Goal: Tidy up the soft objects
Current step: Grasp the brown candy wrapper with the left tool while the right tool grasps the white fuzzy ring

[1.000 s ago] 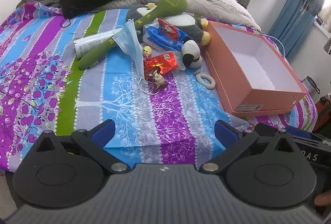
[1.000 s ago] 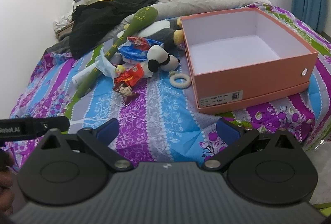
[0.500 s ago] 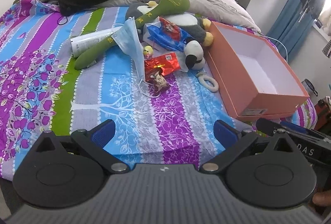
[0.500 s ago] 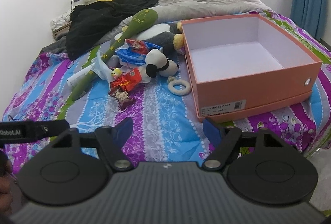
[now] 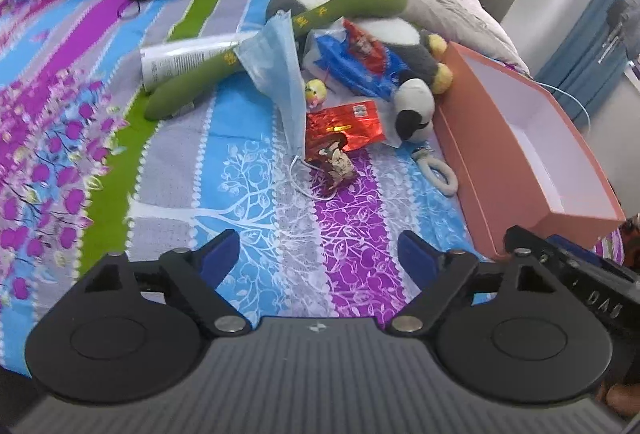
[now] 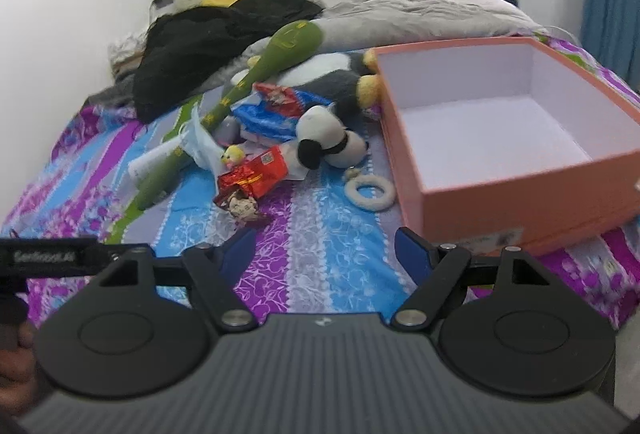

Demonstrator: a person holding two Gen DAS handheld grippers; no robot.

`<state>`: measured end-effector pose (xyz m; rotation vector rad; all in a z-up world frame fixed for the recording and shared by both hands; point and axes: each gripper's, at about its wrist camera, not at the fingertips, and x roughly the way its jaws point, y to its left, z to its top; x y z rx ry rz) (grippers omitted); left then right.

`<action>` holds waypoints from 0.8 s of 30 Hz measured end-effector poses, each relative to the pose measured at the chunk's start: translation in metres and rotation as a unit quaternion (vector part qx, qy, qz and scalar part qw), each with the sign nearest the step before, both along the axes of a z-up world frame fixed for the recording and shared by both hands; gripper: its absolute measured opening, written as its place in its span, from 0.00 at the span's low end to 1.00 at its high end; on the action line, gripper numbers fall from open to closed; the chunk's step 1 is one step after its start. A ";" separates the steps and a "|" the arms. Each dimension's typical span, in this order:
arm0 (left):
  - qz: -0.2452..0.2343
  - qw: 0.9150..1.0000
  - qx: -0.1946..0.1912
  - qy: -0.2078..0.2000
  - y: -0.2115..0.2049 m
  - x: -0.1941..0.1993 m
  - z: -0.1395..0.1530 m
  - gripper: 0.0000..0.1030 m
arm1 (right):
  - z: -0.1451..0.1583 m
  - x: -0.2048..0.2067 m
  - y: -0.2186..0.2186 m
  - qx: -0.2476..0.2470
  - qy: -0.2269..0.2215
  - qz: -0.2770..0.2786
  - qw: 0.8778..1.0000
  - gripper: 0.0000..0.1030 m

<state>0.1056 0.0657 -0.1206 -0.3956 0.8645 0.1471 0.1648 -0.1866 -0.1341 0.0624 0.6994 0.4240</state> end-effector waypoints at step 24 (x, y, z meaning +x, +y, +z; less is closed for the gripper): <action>-0.003 0.996 -0.090 0.004 0.023 0.110 -0.074 0.58 | -0.067 0.118 0.065 -0.092 0.001 -0.024 0.995 0.29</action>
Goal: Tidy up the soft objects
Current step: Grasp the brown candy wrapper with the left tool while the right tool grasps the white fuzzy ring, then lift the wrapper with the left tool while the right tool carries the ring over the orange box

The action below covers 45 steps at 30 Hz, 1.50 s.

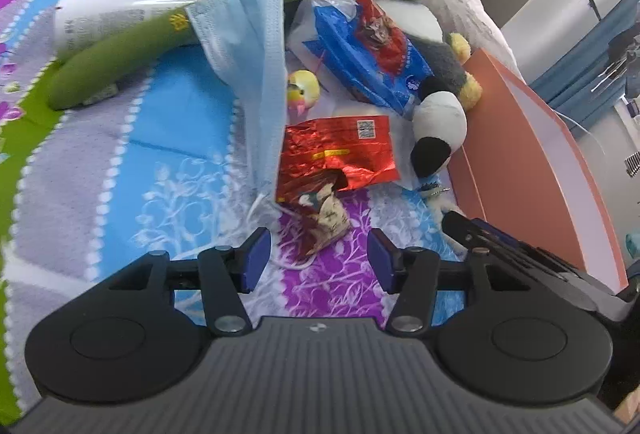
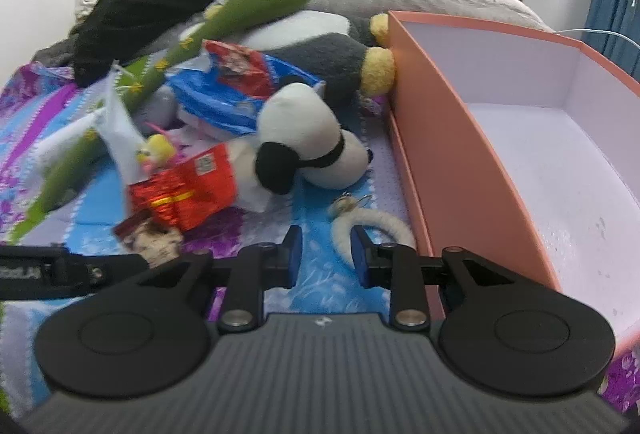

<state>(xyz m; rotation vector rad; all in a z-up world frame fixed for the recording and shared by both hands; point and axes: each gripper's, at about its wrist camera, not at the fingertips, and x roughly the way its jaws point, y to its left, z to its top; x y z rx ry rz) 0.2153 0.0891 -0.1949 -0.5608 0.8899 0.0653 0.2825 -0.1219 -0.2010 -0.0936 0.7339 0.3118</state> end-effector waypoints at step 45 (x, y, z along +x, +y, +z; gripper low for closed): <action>-0.018 1.000 -0.004 0.024 -0.020 -0.075 -0.012 0.30 | 0.013 -0.083 -0.010 0.028 0.038 0.097 0.994 0.44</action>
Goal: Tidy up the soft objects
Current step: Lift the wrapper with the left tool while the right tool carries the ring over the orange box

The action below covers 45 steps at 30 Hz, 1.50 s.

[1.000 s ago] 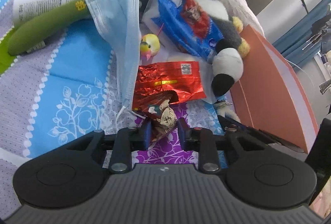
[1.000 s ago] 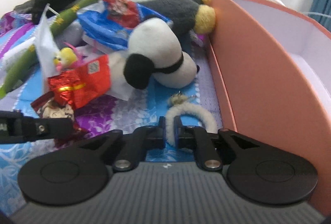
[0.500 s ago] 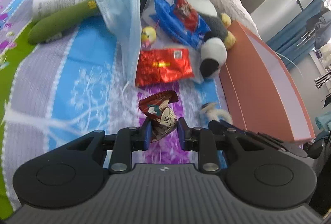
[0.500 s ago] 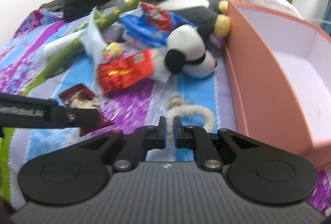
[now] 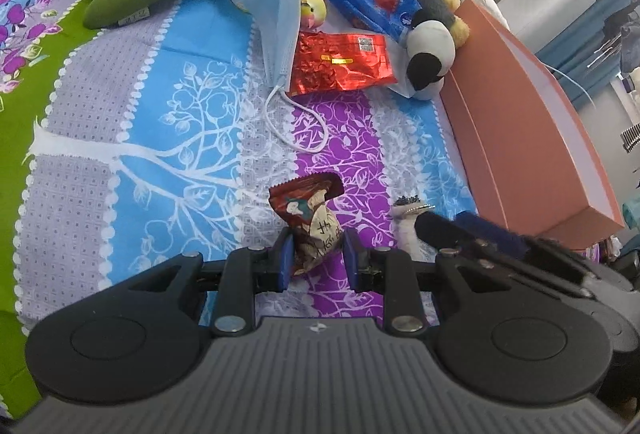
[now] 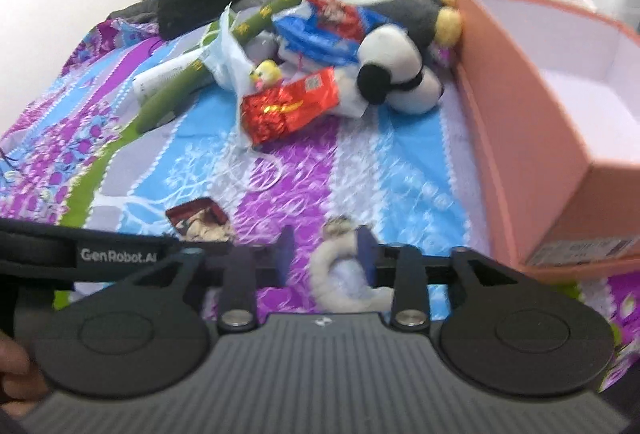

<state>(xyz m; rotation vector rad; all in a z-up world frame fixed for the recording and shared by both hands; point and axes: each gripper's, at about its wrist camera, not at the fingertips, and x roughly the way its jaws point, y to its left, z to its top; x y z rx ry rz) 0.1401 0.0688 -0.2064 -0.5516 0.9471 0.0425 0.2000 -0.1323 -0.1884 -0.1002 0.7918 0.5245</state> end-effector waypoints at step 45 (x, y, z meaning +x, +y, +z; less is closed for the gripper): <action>0.012 0.998 0.022 -0.061 -0.016 -0.051 0.075 0.29 | 0.031 -0.036 -0.011 0.019 0.003 0.004 1.000 0.17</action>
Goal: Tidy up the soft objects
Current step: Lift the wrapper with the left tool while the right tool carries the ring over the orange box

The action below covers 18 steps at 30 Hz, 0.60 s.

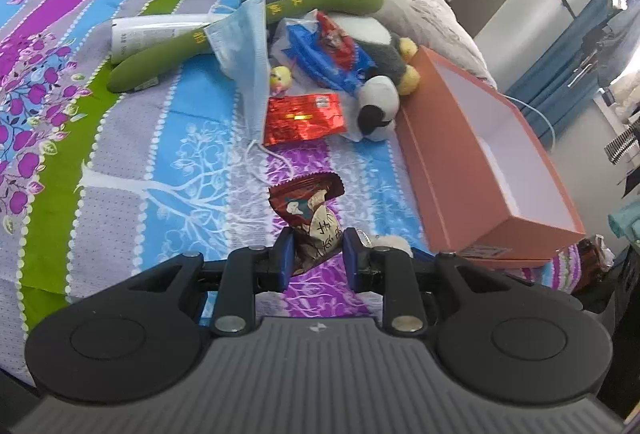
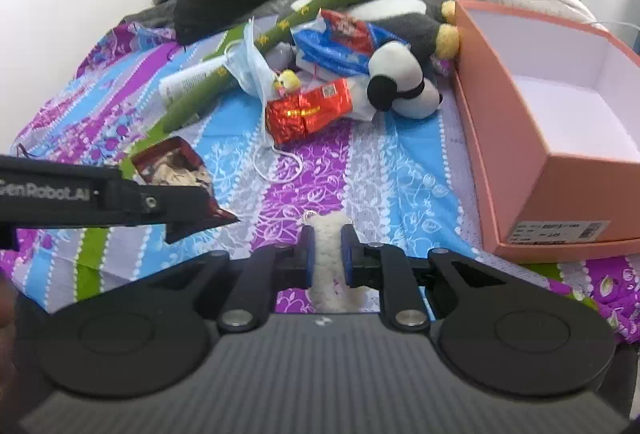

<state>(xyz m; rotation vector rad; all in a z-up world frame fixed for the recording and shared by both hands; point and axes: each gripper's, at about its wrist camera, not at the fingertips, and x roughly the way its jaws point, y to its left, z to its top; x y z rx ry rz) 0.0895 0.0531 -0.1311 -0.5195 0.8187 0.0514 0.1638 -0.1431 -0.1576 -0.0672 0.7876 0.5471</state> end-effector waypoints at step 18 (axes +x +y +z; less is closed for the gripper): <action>-0.069 0.994 0.034 -0.074 -0.038 0.049 0.116 0.29 | 0.122 0.018 -0.039 0.064 -0.127 -0.023 0.990 0.17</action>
